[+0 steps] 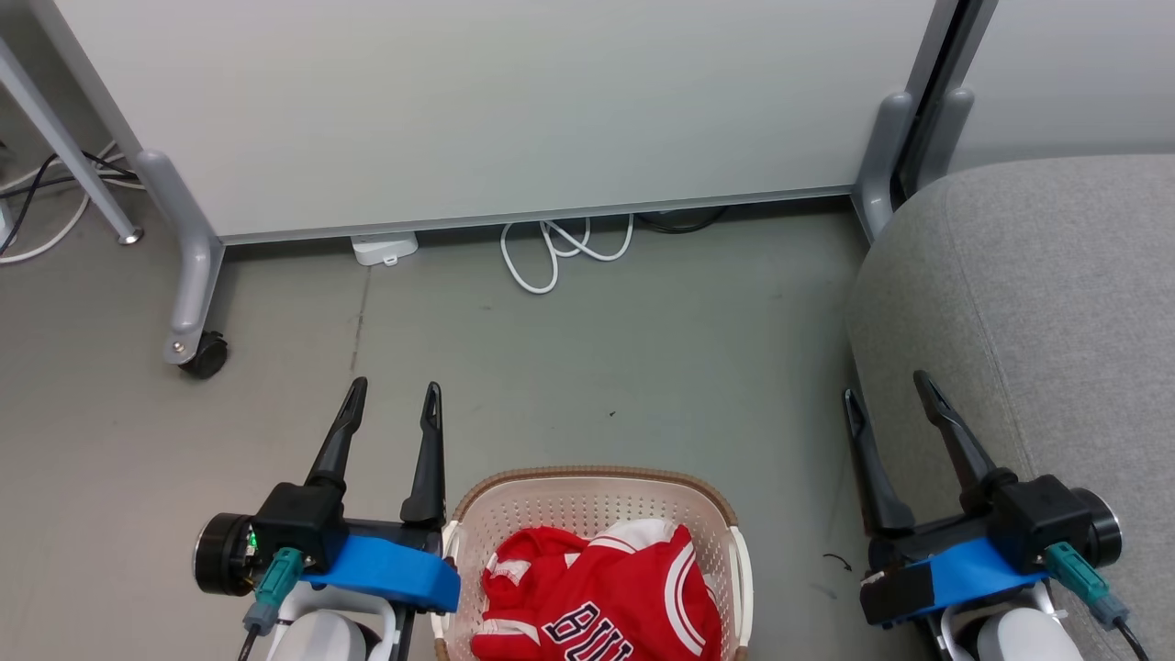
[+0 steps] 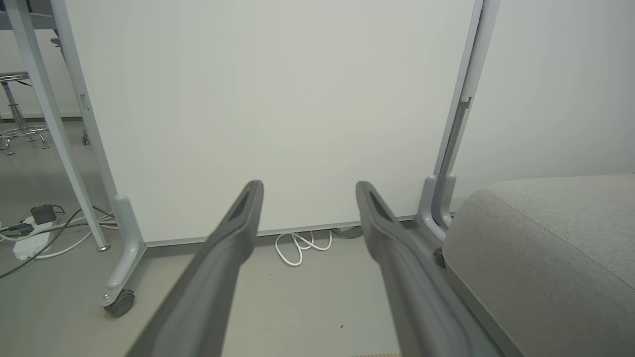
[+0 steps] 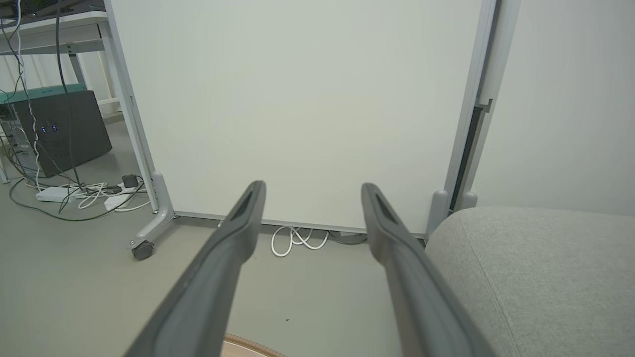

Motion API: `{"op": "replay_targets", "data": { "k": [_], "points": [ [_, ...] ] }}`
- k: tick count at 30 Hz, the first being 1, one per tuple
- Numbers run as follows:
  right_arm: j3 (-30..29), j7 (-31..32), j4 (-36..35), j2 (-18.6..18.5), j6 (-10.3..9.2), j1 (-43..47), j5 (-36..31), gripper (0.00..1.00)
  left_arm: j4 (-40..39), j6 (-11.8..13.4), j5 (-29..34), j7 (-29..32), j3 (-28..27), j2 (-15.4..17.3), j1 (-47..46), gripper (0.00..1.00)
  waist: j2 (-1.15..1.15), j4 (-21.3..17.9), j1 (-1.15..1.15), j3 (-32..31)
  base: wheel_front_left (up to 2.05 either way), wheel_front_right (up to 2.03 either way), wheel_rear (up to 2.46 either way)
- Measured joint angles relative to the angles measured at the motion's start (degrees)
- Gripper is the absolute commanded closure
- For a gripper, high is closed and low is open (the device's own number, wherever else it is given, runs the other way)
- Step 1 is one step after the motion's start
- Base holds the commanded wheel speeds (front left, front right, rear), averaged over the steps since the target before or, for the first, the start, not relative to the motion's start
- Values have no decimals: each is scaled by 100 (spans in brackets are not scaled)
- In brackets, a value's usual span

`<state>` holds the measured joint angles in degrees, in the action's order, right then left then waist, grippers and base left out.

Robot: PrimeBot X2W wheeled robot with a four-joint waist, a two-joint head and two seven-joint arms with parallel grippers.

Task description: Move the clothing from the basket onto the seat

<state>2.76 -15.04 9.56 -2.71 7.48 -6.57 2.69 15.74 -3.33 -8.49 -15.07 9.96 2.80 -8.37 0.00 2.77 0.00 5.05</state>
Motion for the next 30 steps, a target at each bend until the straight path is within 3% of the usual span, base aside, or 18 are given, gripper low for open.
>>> {"op": "replay_targets", "data": {
  "k": [14, 30],
  "points": [
    [19, 0, 13, 0, 0, -22, 5, 0, 130, -92, 102, 0, 32, 0, -83, 0, 0, -32, 0, 55, 0, 0, 0],
    [60, 0, -136, 0, 0, -416, 4, 0, 1260, -377, 471, 0, 620, 232, -1150, 0, 0, -247, 0, 681, 0, 0, 0]
  ]
}}
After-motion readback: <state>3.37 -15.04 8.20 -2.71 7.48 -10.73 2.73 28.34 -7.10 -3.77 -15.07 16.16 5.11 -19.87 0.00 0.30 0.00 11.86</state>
